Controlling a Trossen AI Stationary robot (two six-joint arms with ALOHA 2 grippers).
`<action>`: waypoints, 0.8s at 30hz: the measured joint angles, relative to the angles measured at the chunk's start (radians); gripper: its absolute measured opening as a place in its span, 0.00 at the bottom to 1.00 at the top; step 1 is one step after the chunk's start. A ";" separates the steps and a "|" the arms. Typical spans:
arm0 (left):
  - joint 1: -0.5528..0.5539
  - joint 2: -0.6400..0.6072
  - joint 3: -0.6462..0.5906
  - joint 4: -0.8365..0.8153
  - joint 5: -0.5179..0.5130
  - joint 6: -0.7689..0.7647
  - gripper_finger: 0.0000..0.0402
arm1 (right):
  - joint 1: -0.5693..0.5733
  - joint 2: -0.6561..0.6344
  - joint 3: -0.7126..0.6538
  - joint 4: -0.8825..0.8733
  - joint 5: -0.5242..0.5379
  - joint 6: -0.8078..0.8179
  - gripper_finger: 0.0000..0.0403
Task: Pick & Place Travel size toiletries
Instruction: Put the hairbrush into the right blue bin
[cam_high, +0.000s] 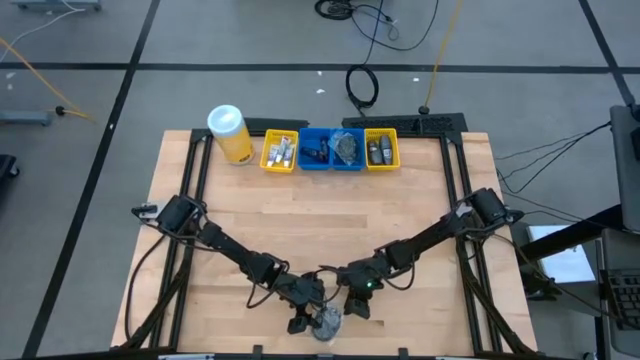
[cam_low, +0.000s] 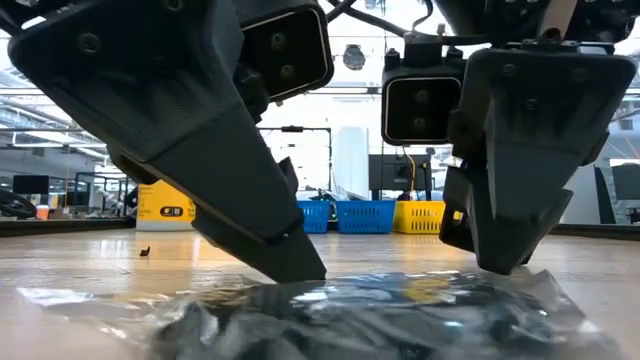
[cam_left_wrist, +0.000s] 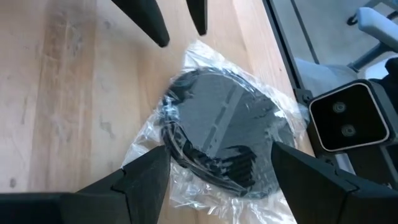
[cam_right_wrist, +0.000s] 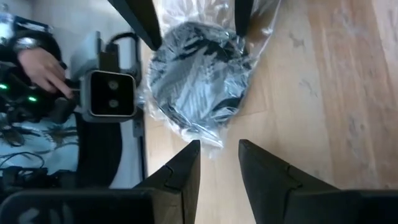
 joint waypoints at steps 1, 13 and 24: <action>0.000 0.000 0.000 0.000 -0.001 0.000 0.71 | 0.000 0.000 0.000 -0.026 0.000 -0.007 0.26; -0.015 0.000 0.001 -0.002 -0.040 -0.026 0.71 | 0.039 0.000 0.000 -0.035 0.007 0.054 0.26; -0.015 0.000 0.000 0.003 -0.069 -0.024 0.71 | 0.056 0.054 0.002 0.084 0.055 0.104 0.26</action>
